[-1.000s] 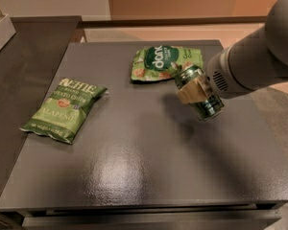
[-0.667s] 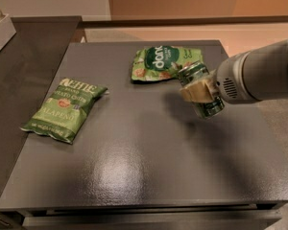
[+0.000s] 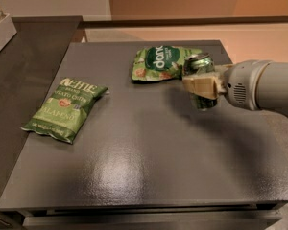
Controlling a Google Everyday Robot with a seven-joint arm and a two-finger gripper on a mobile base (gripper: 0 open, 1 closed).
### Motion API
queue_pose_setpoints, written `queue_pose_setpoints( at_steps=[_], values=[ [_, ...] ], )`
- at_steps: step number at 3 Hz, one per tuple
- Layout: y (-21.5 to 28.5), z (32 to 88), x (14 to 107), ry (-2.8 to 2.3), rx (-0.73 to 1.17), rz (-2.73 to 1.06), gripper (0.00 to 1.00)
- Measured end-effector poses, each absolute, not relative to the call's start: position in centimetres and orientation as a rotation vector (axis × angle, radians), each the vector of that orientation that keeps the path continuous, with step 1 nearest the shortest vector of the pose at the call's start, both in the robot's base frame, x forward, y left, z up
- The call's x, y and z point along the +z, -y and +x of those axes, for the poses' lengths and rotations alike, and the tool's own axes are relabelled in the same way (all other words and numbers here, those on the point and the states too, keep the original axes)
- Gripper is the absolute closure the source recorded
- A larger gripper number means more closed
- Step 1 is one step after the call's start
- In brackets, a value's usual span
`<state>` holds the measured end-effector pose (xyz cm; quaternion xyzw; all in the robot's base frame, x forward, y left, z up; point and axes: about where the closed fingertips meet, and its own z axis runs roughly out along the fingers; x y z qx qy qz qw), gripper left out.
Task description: Place green can upright
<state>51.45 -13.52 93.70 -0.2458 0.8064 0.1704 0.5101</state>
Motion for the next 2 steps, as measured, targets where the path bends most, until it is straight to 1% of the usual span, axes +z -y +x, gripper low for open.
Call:
queue_pose_setpoints(
  at_steps=[1,2],
  values=[
    [13.67,51.16,94.97,-1.811,0.534,-0.568,1.00],
    [12.82,50.44,95.58,-1.678,0.541,-0.693,1.00]
  ],
)
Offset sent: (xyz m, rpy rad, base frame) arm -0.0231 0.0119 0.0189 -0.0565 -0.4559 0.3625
